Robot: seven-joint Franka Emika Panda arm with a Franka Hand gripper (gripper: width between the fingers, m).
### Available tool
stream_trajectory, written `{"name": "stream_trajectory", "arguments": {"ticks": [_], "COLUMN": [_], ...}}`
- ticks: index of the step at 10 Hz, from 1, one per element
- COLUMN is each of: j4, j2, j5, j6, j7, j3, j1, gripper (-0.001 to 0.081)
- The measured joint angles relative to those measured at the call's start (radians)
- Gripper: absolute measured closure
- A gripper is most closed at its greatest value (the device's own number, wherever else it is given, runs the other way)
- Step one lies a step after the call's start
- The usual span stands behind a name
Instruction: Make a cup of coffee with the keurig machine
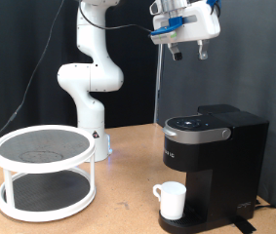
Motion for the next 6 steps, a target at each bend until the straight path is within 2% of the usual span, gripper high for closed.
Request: {"name": "stream_trajectory", "arguments": {"ticks": [6], "j4": [-0.029], "j2": [0.016], "j5": [-0.044], "j6": [0.023], "j7": [0.002], "j3": [0.01], "j1": [0.0], "gripper": [0.0072]}}
